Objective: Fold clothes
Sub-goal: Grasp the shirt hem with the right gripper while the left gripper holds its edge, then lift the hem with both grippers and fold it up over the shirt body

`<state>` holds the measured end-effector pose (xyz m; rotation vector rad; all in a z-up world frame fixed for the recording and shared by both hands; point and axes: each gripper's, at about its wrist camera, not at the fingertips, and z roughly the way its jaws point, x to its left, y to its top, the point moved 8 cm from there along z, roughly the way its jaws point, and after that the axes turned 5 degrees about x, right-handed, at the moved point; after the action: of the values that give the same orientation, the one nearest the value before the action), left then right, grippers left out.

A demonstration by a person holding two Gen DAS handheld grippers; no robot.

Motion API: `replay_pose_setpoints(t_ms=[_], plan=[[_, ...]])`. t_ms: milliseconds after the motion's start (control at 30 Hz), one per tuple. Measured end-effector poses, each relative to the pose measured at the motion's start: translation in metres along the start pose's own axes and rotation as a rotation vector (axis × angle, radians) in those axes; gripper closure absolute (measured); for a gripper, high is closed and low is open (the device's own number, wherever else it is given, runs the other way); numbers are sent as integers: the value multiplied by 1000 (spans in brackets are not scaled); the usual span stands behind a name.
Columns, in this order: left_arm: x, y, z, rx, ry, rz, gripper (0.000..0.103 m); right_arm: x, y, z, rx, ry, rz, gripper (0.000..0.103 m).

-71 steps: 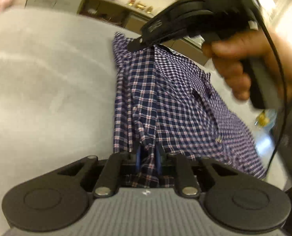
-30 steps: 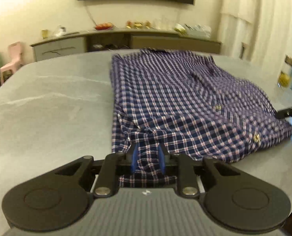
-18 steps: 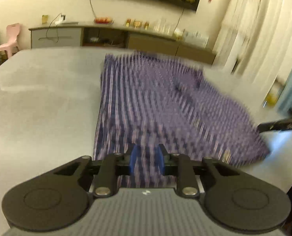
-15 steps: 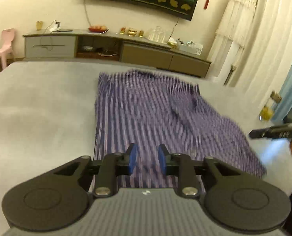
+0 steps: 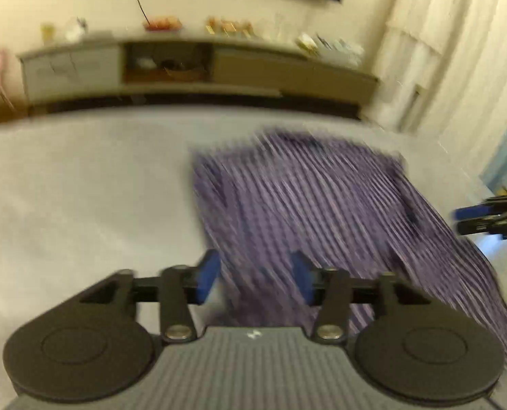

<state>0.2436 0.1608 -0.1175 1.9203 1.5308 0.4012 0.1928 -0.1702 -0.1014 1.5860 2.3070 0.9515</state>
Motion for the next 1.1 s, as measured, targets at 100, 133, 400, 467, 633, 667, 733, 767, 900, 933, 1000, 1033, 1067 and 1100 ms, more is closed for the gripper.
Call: replay_pose_setpoints(t_ms=[100, 133, 400, 467, 633, 667, 733, 767, 900, 933, 1000, 1033, 1067, 1100], plan=[[30, 45, 20, -48, 58, -28, 33, -38, 48, 9, -70, -67, 24, 34], [37, 56, 31, -49, 56, -49, 33, -50, 60, 20, -77, -97, 33, 32], [18, 64, 84, -3, -21, 20, 43, -90, 87, 98, -24, -48, 63, 47], [12, 64, 95, 10, -39, 46, 94, -86, 84, 108, -1, -37, 25, 103], [2, 32, 69, 10, -73, 57, 98, -69, 86, 85, -71, -36, -39, 103], [1, 21, 57, 5, -78, 51, 98, -63, 87, 70, -103, -27, -56, 103], [-2, 0, 32, -5, -88, 40, 98, -48, 78, 34, -158, -14, -100, 103], [-3, -11, 19, -10, -93, 34, 98, -40, 71, 15, -185, -6, -123, 103], [-8, -54, -31, -30, -114, 11, 97, -14, -1, -55, -193, 25, -208, 103], [-9, -64, -44, -35, -119, 5, 97, -8, -26, -65, -170, 34, -217, 103], [-12, -86, -69, -45, -129, -6, 94, -1, -78, -76, -93, 35, -223, 103], [-13, -96, -81, -50, -134, -12, 89, -2, -100, -71, -38, 30, -208, 103], [-14, -107, -94, -55, -139, -18, 82, -5, -115, -67, -1, 20, -165, 102], [-16, -118, -107, -60, -144, -23, 75, -8, -130, -62, 35, 9, -120, 100]])
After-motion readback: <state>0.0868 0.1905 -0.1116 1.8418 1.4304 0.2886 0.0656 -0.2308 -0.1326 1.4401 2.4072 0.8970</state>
